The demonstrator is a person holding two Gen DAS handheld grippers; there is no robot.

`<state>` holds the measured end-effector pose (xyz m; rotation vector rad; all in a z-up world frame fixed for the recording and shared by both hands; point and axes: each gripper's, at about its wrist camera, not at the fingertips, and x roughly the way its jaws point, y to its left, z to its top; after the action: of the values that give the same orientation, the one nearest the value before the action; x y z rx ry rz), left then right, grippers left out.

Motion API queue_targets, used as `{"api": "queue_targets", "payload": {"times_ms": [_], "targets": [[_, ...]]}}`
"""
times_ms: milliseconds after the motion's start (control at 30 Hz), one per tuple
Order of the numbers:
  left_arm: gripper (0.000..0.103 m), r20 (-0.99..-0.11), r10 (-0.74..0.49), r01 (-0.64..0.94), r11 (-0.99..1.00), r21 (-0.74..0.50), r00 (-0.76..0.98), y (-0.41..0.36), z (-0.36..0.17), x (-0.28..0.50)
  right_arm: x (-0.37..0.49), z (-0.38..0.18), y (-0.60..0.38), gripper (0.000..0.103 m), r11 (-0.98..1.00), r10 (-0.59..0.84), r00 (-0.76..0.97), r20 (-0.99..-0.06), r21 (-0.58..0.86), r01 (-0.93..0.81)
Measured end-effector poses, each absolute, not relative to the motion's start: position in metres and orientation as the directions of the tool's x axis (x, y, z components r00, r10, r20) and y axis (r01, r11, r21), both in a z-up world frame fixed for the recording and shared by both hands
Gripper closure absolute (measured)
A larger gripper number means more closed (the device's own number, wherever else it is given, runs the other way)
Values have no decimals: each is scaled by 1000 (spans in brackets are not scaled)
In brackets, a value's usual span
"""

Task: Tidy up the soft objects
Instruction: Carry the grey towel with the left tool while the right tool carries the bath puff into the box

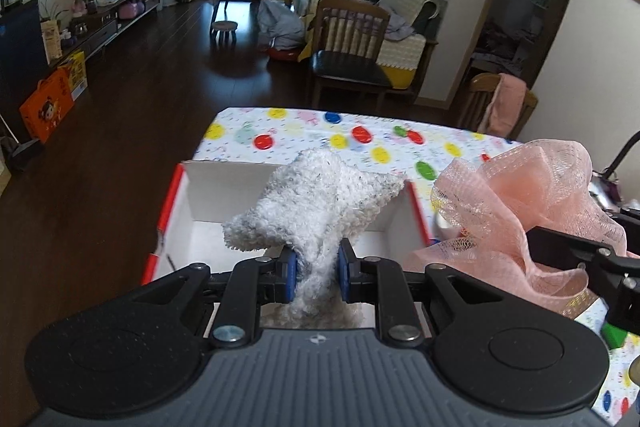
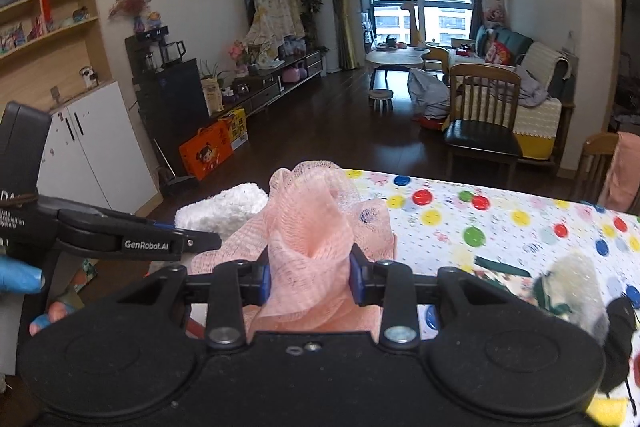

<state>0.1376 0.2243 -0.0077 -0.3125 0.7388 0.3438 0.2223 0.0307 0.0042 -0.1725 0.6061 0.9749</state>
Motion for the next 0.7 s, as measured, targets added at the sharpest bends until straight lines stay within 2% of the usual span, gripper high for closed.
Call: {"api": "queue_targets", "payload": {"times_ms": [433,700], "targets": [[83,-751,209,-430,896,-109,626,282,-49,178,236,-50,113,69,571,654,391,-647,85,-816],[83,-806,171,-434,894,-115,567,299,-85,206,239,-84,143,69,569,589,373,-716,41,-821]]}}
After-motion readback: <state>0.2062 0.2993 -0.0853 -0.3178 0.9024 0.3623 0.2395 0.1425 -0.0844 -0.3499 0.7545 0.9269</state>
